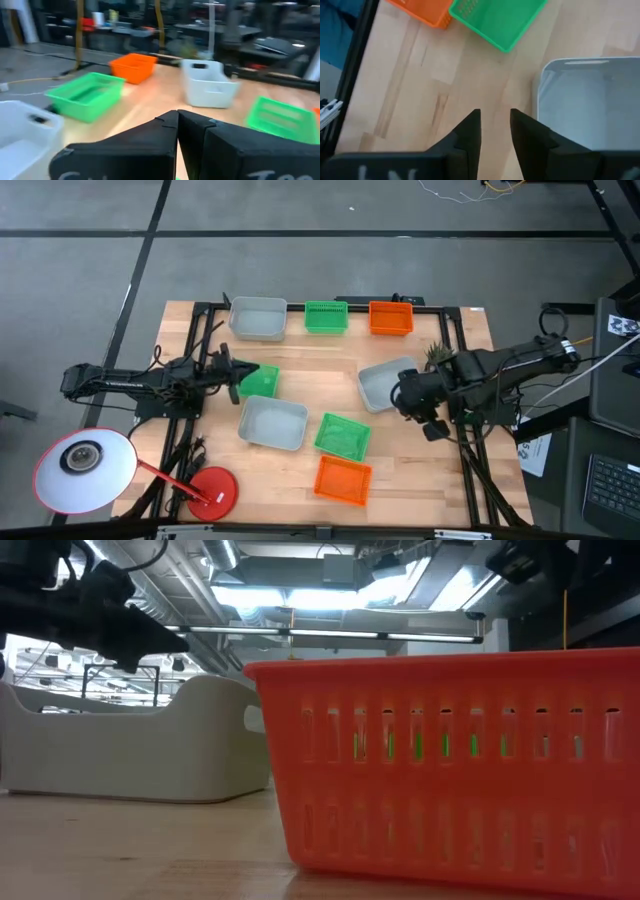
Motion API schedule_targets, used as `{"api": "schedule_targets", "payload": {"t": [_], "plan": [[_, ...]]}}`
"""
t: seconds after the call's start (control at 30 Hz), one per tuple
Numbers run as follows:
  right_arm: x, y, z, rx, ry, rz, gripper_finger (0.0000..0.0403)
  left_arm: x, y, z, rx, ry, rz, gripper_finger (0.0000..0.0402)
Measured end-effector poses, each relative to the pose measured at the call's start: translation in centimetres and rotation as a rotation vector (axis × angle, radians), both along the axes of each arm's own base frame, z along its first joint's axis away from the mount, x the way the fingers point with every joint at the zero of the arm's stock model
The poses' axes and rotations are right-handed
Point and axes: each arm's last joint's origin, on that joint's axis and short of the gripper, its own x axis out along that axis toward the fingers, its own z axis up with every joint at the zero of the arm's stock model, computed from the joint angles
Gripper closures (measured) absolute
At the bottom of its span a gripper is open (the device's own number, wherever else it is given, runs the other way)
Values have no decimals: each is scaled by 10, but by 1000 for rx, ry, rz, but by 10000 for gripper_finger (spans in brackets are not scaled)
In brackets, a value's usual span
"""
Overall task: Stack baskets by color
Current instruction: Stack the bottom gray bin on top of the top gray bin
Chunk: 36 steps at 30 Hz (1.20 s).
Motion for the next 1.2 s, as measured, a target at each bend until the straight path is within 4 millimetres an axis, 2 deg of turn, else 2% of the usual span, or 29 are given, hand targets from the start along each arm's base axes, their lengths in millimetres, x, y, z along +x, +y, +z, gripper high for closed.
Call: {"api": "schedule_targets", "payload": {"t": [0.13, 0.23, 0.3, 0.4, 0.5, 0.53, 0.63, 0.73, 0.8, 0.9, 1.03, 1.2], "plan": [[-2, 4, 2, 37, 3, -53, 299, 0, 2, -1, -141, -44, 71, 401], [2, 5, 3, 73, -28, -107, 299, 3, 0, -12, -310, -27, 31, 401], [5, 7, 5, 92, -60, -132, 299, 6, -2, -15, -359, 1, -6, 401], [11, 13, -1, 55, -142, -104, 299, 9, -5, -17, -328, 37, -56, 401], [14, 21, -20, 83, -169, -131, 299, 12, -7, -15, -234, 105, -102, 401], [16, 24, -27, 129, -172, -194, 299, 15, -8, -5, -210, 106, -134, 401], [16, 35, -50, 278, -137, -409, 299, 23, -12, 45, -51, 140, -276, 401], [11, 47, -70, 352, -105, -476, 299, 27, -13, 93, 29, 266, -307, 401], [9, 53, -76, 364, -127, -487, 299, 34, -12, 122, 46, 352, -290, 401], [9, 62, -70, 349, -222, -481, 299, 41, -12, 152, 39, 499, -282, 392], [10, 72, -51, 331, -313, -398, 299, 57, -12, 173, 21, 594, -307, 359], [10, 77, -37, 276, -388, -268, 299, 84, -12, 161, 28, 690, -326, 318]]}}
